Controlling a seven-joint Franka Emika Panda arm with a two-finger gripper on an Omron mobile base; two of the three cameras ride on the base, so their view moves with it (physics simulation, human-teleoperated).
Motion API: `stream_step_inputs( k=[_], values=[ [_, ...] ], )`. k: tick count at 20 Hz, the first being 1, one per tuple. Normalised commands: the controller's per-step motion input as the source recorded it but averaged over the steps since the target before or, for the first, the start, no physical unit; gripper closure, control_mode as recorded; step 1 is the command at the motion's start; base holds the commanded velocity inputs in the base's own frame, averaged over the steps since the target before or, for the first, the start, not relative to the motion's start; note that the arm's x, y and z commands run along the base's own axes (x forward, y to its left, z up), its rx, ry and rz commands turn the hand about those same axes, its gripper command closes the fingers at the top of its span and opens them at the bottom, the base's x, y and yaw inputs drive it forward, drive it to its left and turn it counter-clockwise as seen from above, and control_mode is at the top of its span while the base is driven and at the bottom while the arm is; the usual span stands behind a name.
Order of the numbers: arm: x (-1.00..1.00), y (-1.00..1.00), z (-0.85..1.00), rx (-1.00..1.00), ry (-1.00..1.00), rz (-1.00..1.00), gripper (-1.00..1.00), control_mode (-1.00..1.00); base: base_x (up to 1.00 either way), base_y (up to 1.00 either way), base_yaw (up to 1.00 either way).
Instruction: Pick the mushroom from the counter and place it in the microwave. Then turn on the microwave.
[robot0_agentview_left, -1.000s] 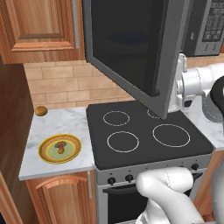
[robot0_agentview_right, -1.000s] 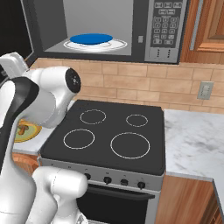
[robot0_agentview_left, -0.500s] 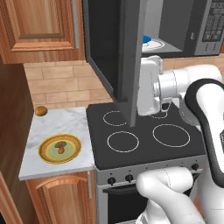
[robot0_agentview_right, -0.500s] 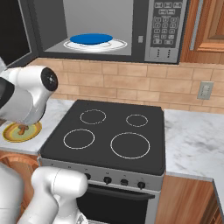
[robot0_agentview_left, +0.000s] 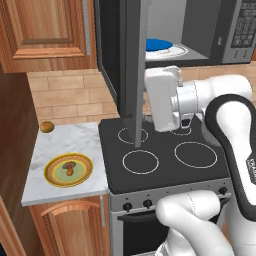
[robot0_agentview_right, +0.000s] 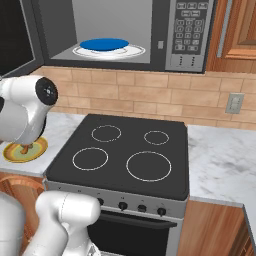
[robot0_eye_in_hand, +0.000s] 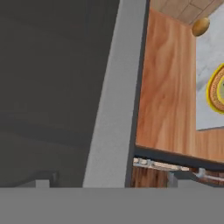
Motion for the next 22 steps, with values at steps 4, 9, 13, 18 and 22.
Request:
stream_step_inputs(
  k=[4,9,13,18,22],
  values=[
    [0.01,-0.46,-0.07,-0.17,-0.14,-0.06,-1.00,-1.00,0.00,0.00,0.00],
    [0.00,-0.30,-0.31,-0.21,-0.17,-0.02,-1.00,-1.00,0.00,0.00,0.00],
    [-0.26,-0.05,-0.52,-0.24,-0.21,0.00,-1.00,-1.00,0.00,0.00,0.00],
    [-0.67,0.00,-0.38,-0.22,-0.25,0.00,-1.00,-1.00,0.00,0.00,0.00],
    [-0.69,0.00,-0.17,-0.18,-0.23,-0.01,-1.00,-1.00,0.00,0.00,0.00]
  ],
)
